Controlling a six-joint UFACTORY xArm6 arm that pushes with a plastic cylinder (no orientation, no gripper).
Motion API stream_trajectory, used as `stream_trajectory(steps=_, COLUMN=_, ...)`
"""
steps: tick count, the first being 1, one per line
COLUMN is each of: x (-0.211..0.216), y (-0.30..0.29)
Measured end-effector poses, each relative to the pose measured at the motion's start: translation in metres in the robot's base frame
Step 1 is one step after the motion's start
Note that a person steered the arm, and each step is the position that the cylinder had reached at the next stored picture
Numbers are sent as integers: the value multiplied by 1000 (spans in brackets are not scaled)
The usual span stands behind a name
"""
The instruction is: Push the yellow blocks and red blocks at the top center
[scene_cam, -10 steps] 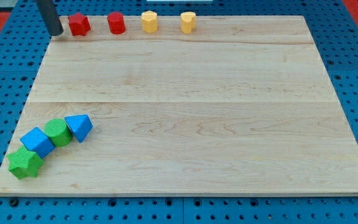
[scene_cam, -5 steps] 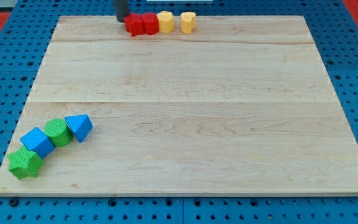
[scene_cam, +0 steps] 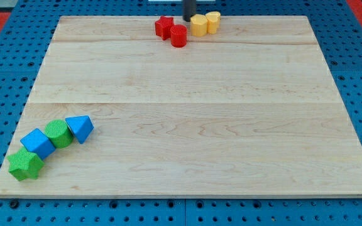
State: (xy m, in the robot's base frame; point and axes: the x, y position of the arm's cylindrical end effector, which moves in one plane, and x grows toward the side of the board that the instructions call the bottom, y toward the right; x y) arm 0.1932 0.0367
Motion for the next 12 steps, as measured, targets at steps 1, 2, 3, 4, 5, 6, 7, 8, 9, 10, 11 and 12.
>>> stream_trajectory(steps=1, x=-1, y=18)
stream_trajectory(steps=2, x=-1, y=23)
stream_trajectory(steps=3, x=3, y=69)
stream_trajectory(steps=4, x=-2, y=108)
stream_trajectory(steps=5, x=14, y=135)
stream_trajectory(steps=6, x=27, y=125)
stream_trajectory(steps=7, x=13, y=74)
stream_trajectory(steps=8, x=13, y=50)
stream_trajectory(steps=9, x=13, y=104)
stream_trajectory(steps=10, x=37, y=134)
stream_trajectory(steps=11, x=32, y=90)
stream_trajectory(steps=12, x=21, y=48)
